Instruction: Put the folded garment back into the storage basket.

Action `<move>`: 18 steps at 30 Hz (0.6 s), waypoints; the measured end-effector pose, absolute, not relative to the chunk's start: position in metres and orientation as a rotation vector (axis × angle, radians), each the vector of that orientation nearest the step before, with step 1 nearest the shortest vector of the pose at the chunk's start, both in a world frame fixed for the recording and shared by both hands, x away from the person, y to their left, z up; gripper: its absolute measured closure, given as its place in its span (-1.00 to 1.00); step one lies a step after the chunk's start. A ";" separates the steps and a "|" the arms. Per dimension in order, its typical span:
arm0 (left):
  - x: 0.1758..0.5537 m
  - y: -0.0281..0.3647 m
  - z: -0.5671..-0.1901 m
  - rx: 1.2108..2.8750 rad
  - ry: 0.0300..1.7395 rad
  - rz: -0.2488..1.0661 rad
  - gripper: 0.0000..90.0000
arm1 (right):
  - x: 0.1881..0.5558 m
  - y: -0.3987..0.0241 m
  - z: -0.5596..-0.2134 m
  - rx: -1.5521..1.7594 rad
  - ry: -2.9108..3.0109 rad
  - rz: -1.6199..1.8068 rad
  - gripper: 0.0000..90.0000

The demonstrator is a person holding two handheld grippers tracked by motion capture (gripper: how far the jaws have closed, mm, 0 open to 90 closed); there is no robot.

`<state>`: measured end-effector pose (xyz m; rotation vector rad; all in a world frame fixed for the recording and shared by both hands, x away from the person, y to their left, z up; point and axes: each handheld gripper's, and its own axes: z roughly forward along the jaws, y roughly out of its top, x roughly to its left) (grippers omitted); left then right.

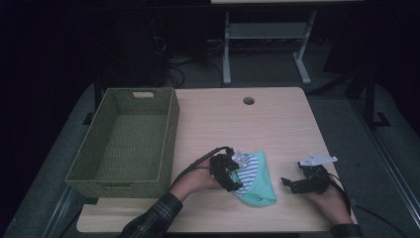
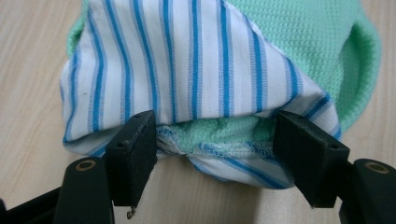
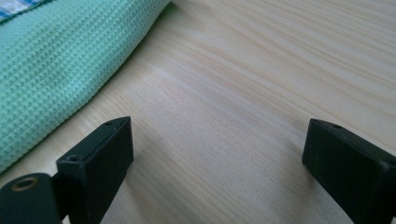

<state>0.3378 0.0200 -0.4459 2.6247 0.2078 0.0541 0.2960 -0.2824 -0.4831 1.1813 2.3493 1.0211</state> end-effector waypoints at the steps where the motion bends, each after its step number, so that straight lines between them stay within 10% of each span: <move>1: 0.338 0.019 -0.447 2.629 0.206 0.055 -0.36 | 0.296 -0.282 -0.483 1.182 2.348 1.021 -0.82; 18: 0.335 0.014 -0.448 2.651 0.270 0.014 -0.12 | 0.296 -0.282 -0.483 1.187 2.345 1.015 -0.81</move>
